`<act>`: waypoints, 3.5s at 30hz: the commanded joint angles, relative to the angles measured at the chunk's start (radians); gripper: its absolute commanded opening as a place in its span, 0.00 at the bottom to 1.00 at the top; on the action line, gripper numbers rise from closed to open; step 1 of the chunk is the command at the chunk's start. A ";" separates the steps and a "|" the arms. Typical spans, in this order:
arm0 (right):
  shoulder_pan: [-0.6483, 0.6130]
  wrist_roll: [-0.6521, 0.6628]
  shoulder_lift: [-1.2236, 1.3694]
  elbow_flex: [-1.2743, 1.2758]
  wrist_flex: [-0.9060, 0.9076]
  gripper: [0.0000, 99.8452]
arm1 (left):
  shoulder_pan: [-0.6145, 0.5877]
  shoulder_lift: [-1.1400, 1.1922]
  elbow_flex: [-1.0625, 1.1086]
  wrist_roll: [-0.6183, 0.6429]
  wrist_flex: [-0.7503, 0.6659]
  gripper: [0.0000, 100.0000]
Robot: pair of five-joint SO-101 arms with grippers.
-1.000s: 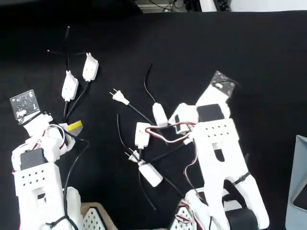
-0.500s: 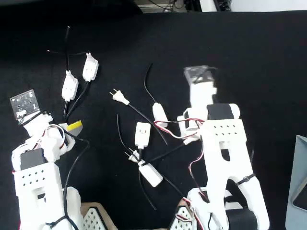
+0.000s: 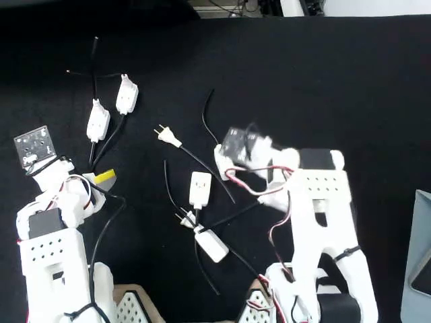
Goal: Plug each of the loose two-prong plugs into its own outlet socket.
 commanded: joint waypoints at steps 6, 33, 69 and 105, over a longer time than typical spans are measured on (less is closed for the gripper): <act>0.015 0.189 -0.022 0.162 -0.104 0.21 | -0.005 -0.012 -0.007 -0.003 -0.023 0.35; 0.071 0.239 0.479 -0.018 -0.410 0.13 | -0.005 -0.012 -0.007 -0.003 -0.023 0.35; -0.074 -0.002 0.521 -0.295 -0.063 0.01 | -0.005 -0.012 0.031 -0.003 -0.089 0.35; -0.166 -0.284 0.541 -0.206 -0.077 0.12 | -0.005 -0.012 0.031 -0.003 -0.087 0.35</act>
